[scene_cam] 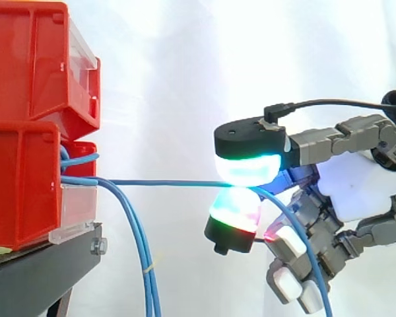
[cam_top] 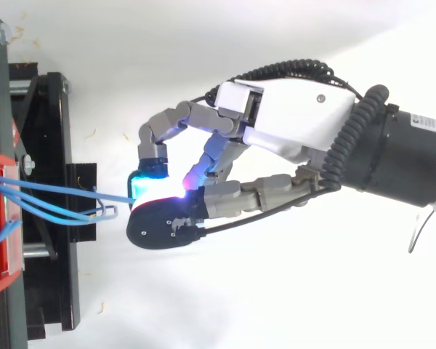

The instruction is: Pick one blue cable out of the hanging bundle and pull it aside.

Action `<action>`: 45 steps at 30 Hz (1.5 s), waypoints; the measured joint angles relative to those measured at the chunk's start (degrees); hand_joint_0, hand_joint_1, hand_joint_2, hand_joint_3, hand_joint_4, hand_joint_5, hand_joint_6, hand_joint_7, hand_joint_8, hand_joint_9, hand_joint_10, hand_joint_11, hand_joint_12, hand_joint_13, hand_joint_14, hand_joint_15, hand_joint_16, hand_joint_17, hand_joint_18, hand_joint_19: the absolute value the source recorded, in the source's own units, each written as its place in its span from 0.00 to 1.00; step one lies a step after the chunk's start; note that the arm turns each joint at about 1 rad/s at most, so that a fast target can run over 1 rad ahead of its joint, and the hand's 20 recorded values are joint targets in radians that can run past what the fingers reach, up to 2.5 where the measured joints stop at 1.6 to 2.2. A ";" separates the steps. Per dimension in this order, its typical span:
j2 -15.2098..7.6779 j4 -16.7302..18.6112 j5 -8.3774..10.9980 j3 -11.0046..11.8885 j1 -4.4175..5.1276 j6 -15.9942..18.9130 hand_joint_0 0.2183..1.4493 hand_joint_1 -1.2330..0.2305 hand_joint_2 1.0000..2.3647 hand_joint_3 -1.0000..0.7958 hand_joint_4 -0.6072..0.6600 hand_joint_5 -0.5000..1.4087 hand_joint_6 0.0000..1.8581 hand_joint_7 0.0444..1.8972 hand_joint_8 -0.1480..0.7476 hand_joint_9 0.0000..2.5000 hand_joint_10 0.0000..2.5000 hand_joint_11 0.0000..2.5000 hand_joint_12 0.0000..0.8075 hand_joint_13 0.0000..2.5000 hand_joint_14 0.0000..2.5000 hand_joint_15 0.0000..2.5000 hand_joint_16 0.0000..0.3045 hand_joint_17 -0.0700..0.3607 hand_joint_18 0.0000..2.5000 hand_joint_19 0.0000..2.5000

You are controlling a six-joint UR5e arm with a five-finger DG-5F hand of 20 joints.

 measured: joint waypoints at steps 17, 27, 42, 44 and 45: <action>0.02 2.23 -0.19 -4.75 0.69 1.94 0.41 0.26 0.00 0.65 0.42 0.20 0.51 0.77 0.54 0.50 0.01 0.30 0.45 0.43 0.01 0.26 0.18 0.45 0.40 0.22; 0.01 14.49 -0.07 -10.11 0.94 1.65 0.40 0.26 0.00 0.65 0.42 0.21 0.51 0.77 0.54 0.50 0.01 0.31 0.45 0.42 0.01 0.26 0.18 0.45 0.40 0.22; 0.01 17.31 0.04 -10.37 0.96 1.37 0.40 0.25 0.00 0.65 0.42 0.21 0.51 0.77 0.55 0.50 0.01 0.31 0.46 0.43 0.01 0.26 0.18 0.45 0.40 0.22; 0.01 17.32 0.05 -10.37 0.96 1.37 0.40 0.25 0.00 0.65 0.42 0.21 0.51 0.77 0.55 0.50 0.01 0.31 0.46 0.42 0.01 0.26 0.18 0.45 0.40 0.22; 0.01 17.32 0.05 -10.37 0.96 1.37 0.40 0.25 0.00 0.65 0.42 0.20 0.51 0.76 0.55 0.50 0.01 0.31 0.46 0.42 0.01 0.26 0.18 0.45 0.40 0.22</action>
